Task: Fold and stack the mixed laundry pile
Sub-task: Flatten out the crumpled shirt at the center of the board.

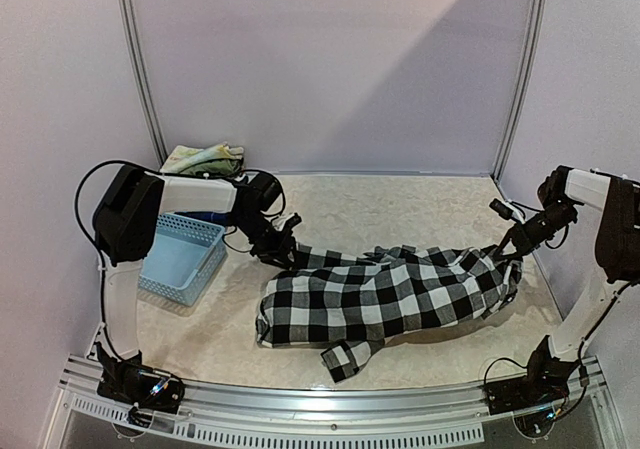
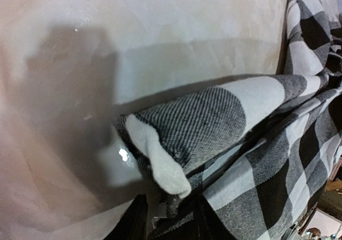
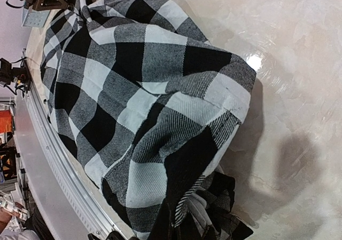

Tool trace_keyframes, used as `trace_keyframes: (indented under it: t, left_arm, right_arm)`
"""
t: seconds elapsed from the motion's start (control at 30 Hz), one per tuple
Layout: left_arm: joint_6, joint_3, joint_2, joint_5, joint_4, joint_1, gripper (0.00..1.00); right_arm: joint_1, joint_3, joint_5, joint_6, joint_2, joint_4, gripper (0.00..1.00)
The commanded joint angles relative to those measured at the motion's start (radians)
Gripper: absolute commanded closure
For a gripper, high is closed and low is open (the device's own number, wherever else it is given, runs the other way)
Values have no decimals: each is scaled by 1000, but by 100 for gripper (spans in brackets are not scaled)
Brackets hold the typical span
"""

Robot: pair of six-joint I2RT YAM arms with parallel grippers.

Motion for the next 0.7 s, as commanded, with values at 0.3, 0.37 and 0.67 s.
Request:
trace_keyframes:
  t: [0.3,0.37,0.67]
  left_arm:
    - [36,31,-46,34,-58,-3,100]
    - [50,51,-106,11,-91,12,100]
    - [55,184,-282,-28,-182,122,100]
  right_arm:
    - [2,43,-32,6,-28,10,100]
    - [1,83,-35,14,-31,12,100]
    - [1,260,-60,145,-97,130,100]
